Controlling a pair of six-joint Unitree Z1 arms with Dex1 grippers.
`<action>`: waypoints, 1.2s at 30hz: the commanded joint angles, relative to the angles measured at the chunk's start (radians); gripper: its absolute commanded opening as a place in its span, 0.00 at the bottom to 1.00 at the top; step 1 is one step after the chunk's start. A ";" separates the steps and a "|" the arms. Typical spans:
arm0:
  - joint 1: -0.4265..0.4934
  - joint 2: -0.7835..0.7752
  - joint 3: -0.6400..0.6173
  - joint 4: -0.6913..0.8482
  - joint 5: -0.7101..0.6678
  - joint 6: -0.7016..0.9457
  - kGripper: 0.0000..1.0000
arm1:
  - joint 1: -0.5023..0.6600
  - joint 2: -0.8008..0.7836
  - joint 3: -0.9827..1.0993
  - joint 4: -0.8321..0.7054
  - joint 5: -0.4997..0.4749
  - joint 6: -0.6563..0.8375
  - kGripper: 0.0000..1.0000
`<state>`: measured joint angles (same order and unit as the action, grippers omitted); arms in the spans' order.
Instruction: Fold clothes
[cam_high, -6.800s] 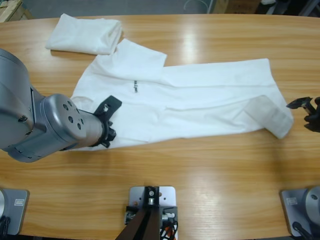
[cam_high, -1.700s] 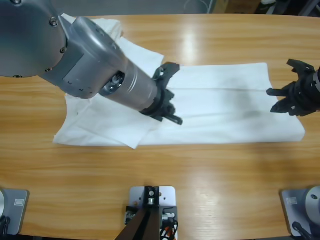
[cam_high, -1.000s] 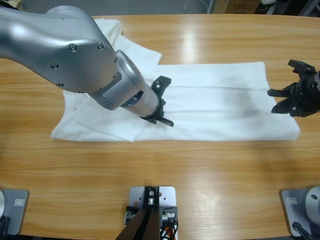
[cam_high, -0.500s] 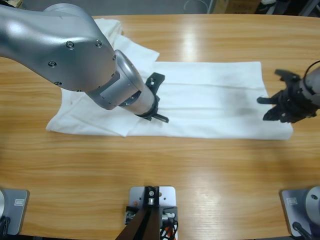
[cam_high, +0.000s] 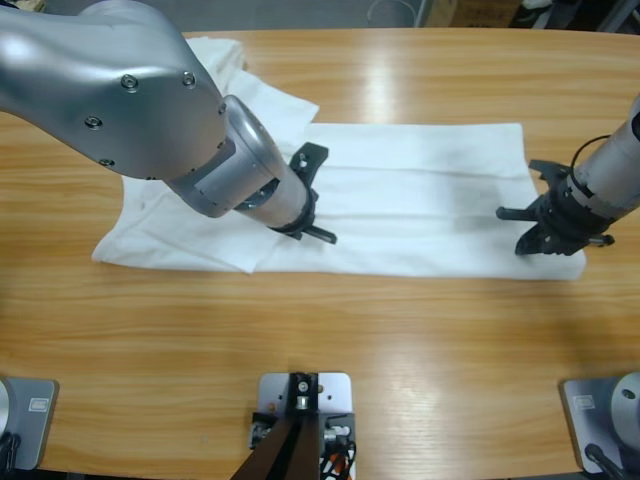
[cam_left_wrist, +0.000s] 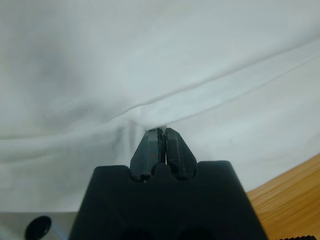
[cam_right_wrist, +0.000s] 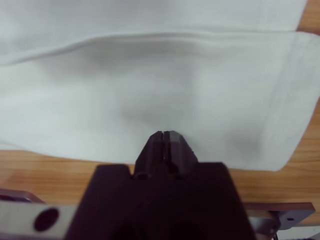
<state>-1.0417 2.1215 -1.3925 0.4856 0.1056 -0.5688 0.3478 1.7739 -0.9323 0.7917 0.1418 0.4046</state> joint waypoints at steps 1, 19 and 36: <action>0.015 -0.020 0.016 0.024 0.014 -0.011 0.00 | 0.010 0.070 0.029 -0.063 -0.002 0.057 0.00; 0.024 0.062 -0.034 0.019 0.012 -0.010 0.00 | 0.013 0.044 0.035 -0.061 -0.002 0.059 0.00; 0.016 0.002 -0.067 0.022 0.001 0.032 0.00 | 0.018 0.018 0.039 -0.064 -0.007 0.056 0.00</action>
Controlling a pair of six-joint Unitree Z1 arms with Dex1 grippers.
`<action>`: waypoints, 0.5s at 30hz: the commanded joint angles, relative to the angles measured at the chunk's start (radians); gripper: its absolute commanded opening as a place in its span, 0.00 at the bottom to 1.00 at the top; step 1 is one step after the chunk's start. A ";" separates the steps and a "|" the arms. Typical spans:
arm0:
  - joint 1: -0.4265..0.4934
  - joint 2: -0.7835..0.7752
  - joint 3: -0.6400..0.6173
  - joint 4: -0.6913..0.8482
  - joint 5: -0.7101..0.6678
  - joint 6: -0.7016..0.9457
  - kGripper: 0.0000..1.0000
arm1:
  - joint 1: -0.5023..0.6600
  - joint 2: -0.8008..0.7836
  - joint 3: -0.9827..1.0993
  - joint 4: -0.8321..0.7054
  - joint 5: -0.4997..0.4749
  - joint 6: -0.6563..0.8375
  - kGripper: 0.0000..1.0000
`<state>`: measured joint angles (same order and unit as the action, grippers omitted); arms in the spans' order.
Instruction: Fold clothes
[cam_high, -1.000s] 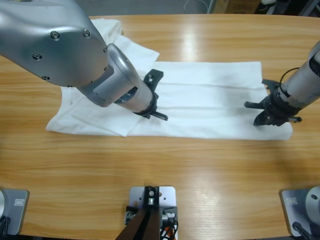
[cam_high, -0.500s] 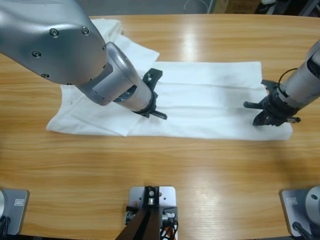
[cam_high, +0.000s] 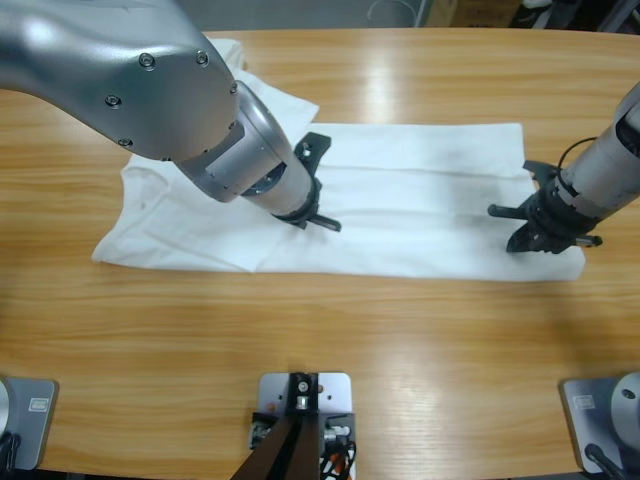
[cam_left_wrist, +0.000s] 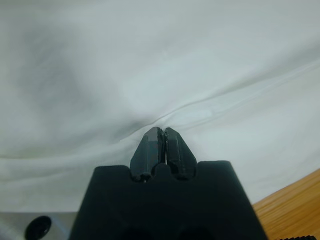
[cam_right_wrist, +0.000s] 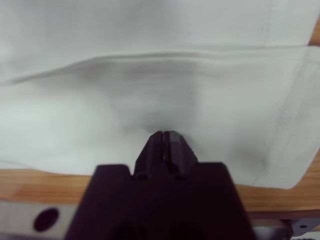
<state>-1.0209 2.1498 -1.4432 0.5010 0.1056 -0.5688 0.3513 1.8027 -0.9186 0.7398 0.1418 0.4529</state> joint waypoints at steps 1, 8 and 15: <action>-0.010 -0.028 -0.023 0.003 -0.009 0.051 0.00 | 0.015 -0.011 0.026 -0.013 -0.007 0.007 0.00; -0.056 0.027 -0.046 -0.024 -0.108 0.151 0.00 | 0.015 -0.004 0.024 -0.016 -0.007 0.005 0.00; -0.036 0.077 -0.036 0.005 -0.075 0.147 0.00 | 0.015 0.000 0.024 -0.016 -0.007 0.001 0.00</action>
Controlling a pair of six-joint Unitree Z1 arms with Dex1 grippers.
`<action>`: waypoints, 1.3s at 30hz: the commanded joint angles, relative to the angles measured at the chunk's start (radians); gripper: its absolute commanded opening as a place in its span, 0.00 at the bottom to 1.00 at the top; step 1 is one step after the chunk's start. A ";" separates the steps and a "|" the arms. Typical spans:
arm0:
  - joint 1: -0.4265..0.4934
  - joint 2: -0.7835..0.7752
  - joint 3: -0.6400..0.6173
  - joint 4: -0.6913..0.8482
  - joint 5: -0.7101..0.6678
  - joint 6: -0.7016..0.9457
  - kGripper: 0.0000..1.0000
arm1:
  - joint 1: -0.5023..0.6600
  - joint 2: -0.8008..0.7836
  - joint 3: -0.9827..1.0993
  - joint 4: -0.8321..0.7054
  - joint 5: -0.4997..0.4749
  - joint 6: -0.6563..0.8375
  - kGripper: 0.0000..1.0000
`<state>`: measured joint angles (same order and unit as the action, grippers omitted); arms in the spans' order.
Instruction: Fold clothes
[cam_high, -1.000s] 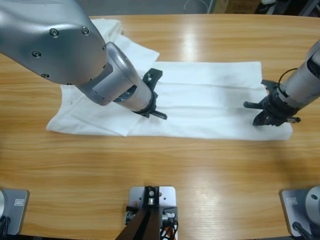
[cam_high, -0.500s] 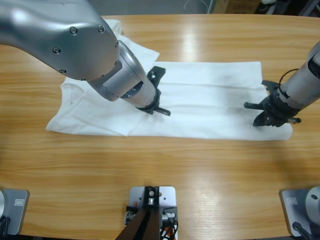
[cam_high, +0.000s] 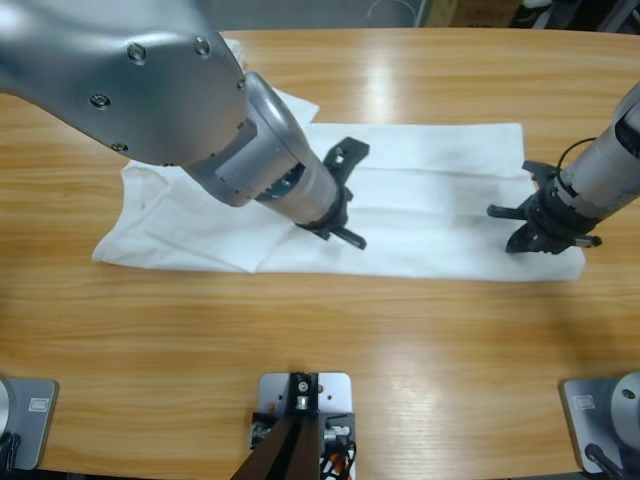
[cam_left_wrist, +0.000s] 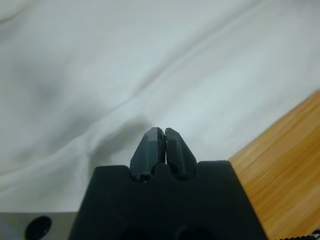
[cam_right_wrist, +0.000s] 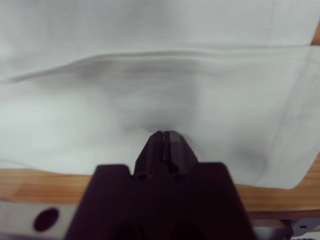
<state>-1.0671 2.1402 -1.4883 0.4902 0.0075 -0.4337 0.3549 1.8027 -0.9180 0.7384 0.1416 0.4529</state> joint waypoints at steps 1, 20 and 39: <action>0.020 0.088 0.010 0.017 0.043 0.010 0.00 | 0.012 -0.001 0.024 -0.014 -0.007 0.001 0.00; 0.150 0.110 -0.075 0.027 0.140 0.015 0.00 | 0.013 -0.005 0.025 -0.014 -0.002 -0.002 0.00; 0.137 -0.396 0.500 0.061 0.186 -0.119 0.31 | 0.135 -0.233 -0.001 0.033 -0.058 0.027 0.02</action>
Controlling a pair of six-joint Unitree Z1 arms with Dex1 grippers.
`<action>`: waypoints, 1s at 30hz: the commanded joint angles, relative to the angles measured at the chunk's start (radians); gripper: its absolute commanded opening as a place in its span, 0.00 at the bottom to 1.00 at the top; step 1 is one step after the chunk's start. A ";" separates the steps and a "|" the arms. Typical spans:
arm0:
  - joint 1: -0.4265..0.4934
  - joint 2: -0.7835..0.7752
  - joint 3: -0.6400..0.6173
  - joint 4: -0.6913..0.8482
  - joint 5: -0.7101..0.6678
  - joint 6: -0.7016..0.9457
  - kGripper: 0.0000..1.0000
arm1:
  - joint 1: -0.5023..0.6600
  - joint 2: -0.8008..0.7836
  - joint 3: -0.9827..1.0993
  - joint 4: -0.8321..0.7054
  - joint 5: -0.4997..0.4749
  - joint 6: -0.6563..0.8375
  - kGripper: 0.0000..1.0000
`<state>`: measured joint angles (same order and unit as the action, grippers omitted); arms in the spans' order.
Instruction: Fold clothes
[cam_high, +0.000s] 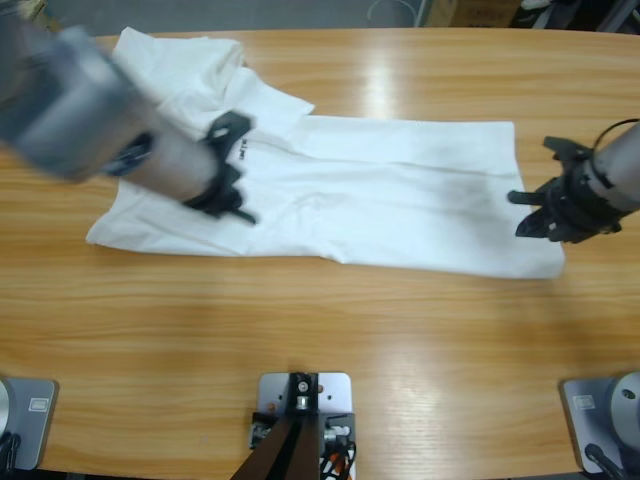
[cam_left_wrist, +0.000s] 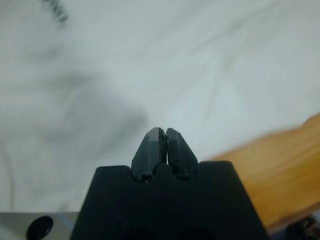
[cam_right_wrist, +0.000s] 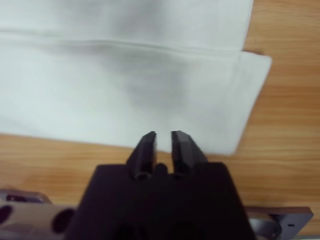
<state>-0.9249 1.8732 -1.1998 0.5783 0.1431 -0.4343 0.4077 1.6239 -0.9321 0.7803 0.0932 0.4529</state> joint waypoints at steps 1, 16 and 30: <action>0.000 -0.111 0.210 -0.037 0.050 -0.131 0.27 | 0.091 -0.050 0.017 -0.016 -0.010 0.035 0.00; 0.113 0.092 0.213 -0.112 0.044 -0.190 0.27 | 0.095 0.175 0.147 -0.249 -0.041 0.113 0.00; 0.089 0.019 0.319 0.003 0.010 -0.257 0.29 | 0.094 0.221 0.082 -0.034 -0.099 0.137 0.00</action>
<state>-0.8195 1.8943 -1.0024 0.5253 0.1779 -0.6339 0.4974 1.7814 -0.8666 0.6677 0.0077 0.5662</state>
